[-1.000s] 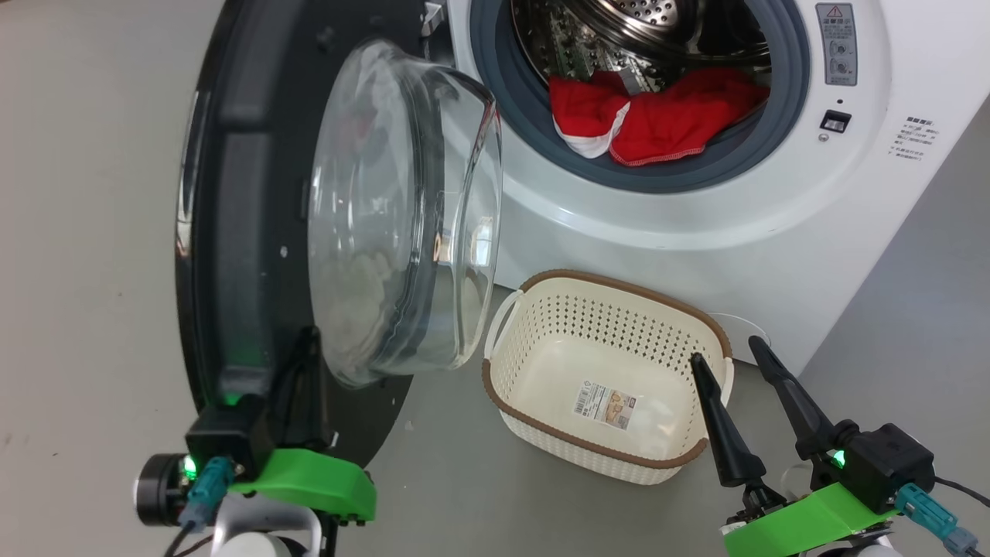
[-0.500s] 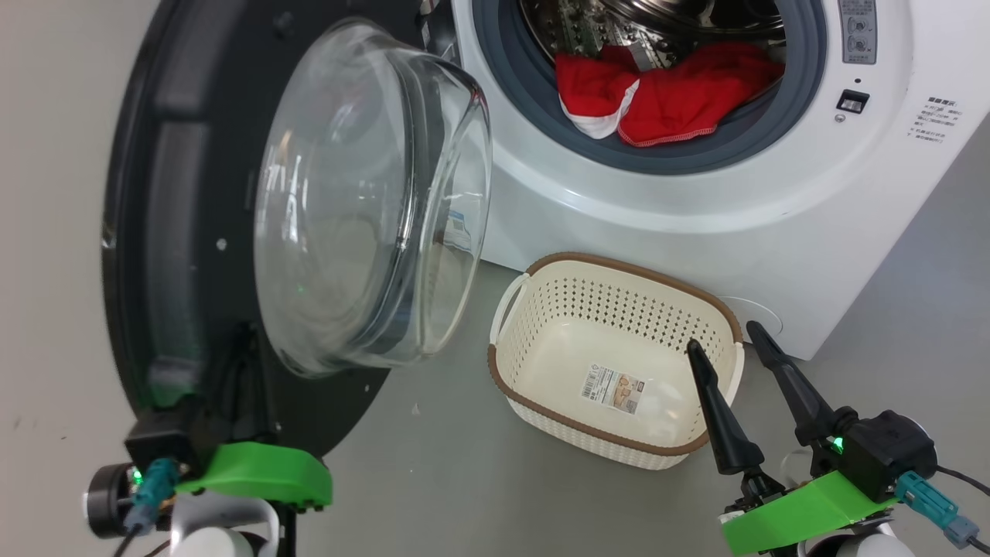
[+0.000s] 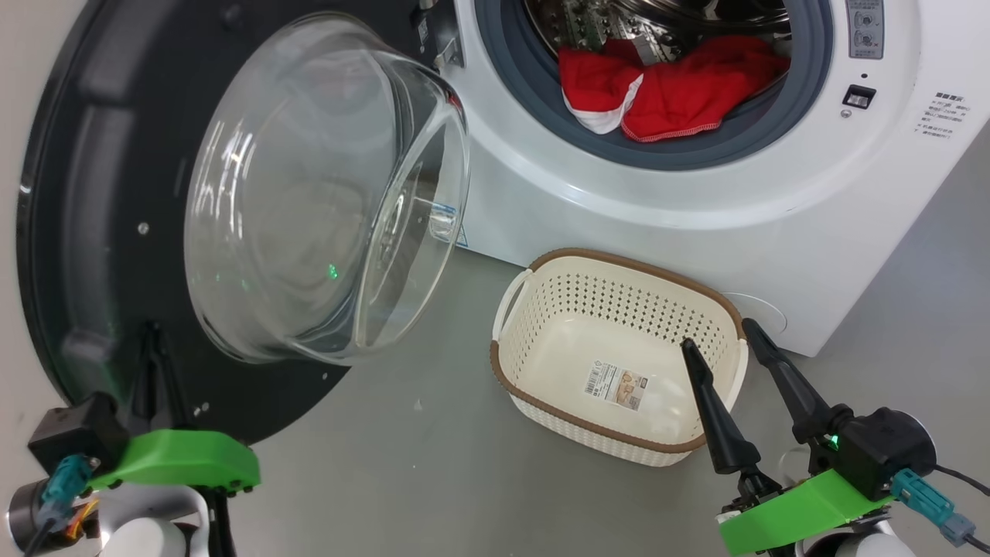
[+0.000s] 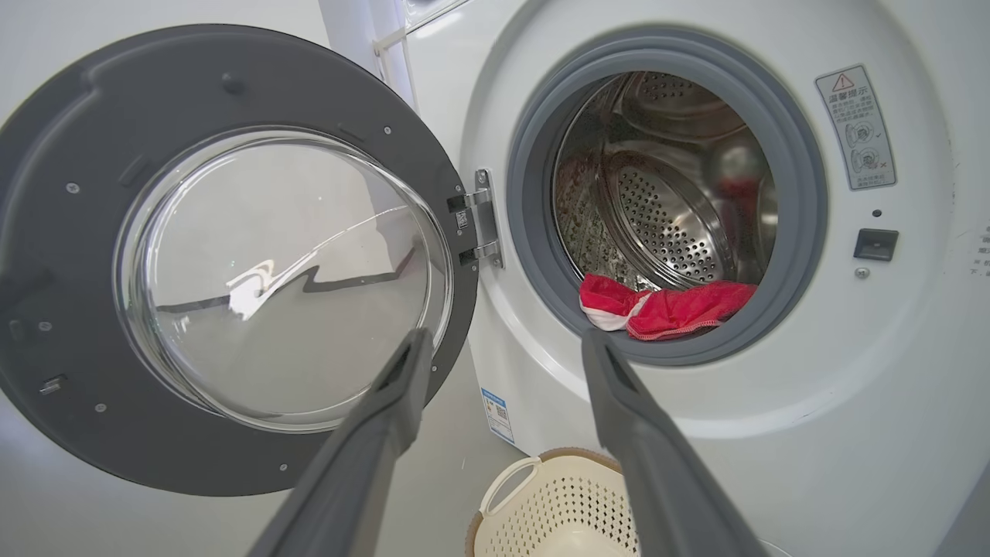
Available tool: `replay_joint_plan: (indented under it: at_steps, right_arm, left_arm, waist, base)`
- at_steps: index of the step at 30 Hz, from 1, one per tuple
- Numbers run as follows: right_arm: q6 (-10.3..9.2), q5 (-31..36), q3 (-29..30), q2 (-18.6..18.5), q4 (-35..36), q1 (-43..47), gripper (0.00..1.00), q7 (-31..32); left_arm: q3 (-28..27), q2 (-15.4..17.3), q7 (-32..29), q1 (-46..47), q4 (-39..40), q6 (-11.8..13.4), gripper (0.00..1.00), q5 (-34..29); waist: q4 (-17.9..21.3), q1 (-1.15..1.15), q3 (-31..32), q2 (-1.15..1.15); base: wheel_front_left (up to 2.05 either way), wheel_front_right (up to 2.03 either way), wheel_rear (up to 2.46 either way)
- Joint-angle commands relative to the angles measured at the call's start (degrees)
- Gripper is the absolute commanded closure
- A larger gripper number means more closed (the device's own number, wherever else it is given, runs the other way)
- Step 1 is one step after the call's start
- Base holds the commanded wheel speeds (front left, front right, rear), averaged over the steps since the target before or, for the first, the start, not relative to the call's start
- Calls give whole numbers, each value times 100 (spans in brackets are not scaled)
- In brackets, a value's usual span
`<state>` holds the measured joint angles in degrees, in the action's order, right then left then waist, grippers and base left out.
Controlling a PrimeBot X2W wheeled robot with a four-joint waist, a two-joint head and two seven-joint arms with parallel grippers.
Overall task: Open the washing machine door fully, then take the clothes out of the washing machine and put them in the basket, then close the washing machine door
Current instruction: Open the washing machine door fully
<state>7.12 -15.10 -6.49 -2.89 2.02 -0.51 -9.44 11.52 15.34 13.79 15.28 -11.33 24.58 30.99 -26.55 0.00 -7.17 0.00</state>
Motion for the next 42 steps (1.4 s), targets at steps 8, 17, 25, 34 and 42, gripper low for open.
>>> replay_joint_plan:
  at_steps: [8,17,25,34,42]
  right_arm:
    - [36,144,-196,2,248,-212,0,86]
    - [36,224,-201,2,326,-249,0,181]
    - [36,287,-198,2,385,-269,0,233]
    - [36,390,-234,2,466,-326,0,345]
    - [36,494,-279,2,518,-417,0,437]
  left_arm:
    - [-453,341,103,502,-527,-248,100,35]
    - [-781,336,118,855,-1087,-491,100,12]
    - [-1052,347,119,1114,-1407,-689,100,-146]
    - [-1461,222,120,1492,-1900,-972,100,-360]
    - [-1753,174,120,1749,-2279,-1199,100,-622]
  waist:
    - [-37,0,-53,0]
    - [-35,0,-131,0]
    - [-47,0,-204,0]
    - [-43,0,-340,0]
    - [6,0,-407,0]
  base:
    - [0,0,0]
    - [0,0,0]
    - [0,0,0]
    - [0,0,0]
    - [0,0,0]
